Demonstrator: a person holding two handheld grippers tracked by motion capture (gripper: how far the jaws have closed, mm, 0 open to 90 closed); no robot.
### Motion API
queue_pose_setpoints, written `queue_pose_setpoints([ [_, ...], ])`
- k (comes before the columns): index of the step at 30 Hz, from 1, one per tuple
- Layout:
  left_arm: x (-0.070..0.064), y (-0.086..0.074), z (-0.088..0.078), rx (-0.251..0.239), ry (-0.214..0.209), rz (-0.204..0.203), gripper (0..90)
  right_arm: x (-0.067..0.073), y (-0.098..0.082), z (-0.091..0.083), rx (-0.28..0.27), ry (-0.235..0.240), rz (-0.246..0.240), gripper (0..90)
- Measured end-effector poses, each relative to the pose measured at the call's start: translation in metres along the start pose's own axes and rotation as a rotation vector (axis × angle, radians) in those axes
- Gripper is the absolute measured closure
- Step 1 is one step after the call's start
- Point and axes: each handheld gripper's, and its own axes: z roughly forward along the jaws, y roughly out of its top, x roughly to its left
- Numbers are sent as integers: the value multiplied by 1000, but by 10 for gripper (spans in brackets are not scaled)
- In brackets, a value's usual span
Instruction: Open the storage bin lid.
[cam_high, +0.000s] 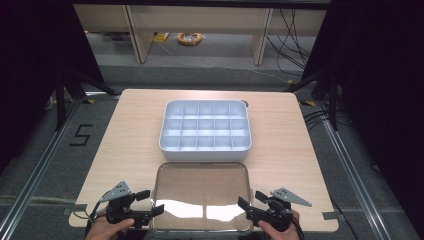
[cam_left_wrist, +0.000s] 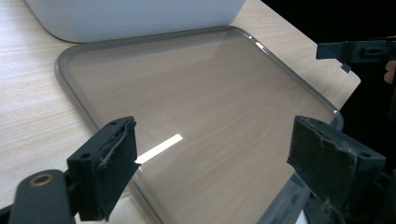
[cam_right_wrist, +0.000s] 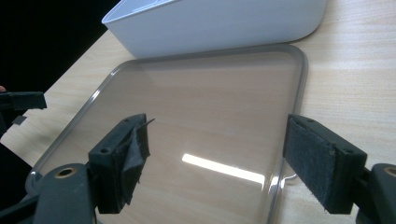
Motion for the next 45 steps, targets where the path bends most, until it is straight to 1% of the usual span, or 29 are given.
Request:
queue_pose_setpoints([
  [1,-2,-1,-1,-1,3,-3,145,1,-1,-1,3,3,3,233],
  [2,-2,-1,-1,-1,1,8,145,5,-1,-2,14,13,50,233],
  [3,-4,-2,-2,-3,7,15,146,1,-2,-1,3,14,4,232],
  [5,-6,-3,-5,4,16,29,145,2,-3,-2,8,11,-7,232],
  [8,-6,-5,-6,-2,-2,17,145,4,-4,-4,23,2,-19,231],
  [9,-8,-5,-7,-4,11,15,145,3,-6,-4,15,16,-30,231],
  [10,-8,-5,-7,-4,11,15,145,5,-6,-5,18,23,-22,231],
  [11,-8,-6,-8,-1,7,23,145,8,-7,-7,32,23,22,231],
  [12,-8,-7,-8,2,-8,25,145,6,-8,-6,35,-11,-16,231],
  [13,-8,-7,-8,5,-7,18,145,8,-10,-6,48,13,22,231],
  [14,-8,-7,-8,5,-7,18,146,4,-10,-5,43,8,-33,230],
  [15,-9,-8,-8,9,-4,35,146,8,-12,-6,59,7,-4,230],
  [16,-9,-8,-8,9,-4,35,146,8,-12,-6,59,7,-4,230],
  [17,-10,-9,-9,11,-2,37,146,6,-13,-7,58,15,-43,230],
  [18,-11,-10,-9,8,-8,38,146,7,-14,-7,51,20,-44,230],
  [19,-12,-10,-10,12,-2,42,146,8,-14,-10,72,-6,-46,230],
  [20,-12,-11,-10,8,-7,42,146,8,-15,-10,70,21,-39,230],
  [23,-14,-13,-11,9,-14,39,146,9,-18,-10,76,15,-39,230],
  [24,-15,-13,-11,12,-8,41,146,13,-19,-12,86,15,1,230],
  [25,-16,-14,-12,21,0,44,146,10,-19,-11,73,22,-39,231],
  [26,-16,-14,-12,20,-4,44,146,14,-20,-14,88,25,2,230],
  [27,-16,-15,-12,17,-14,43,146,11,-20,-13,77,20,-49,231],
  [29,-16,-15,-13,15,-13,45,146,15,-22,-14,83,27,-17,231],
  [30,-16,-15,-13,19,-13,51,146,13,-22,-15,91,14,-44,230],
  [32,-16,-15,-13,14,-13,45,146,11,-22,-15,88,7,-62,230],
  [38,-15,-15,-13,18,-15,38,146,11,-23,-15,84,28,-49,230],
  [43,-15,-15,-13,19,-3,28,146,11,-23,-16,89,27,-51,230],
  [44,-14,-15,-13,19,-11,28,146,10,-22,-16,88,21,-68,230],
  [45,-14,-15,-13,20,-10,28,146,10,-22,-16,96,19,-58,230],
])
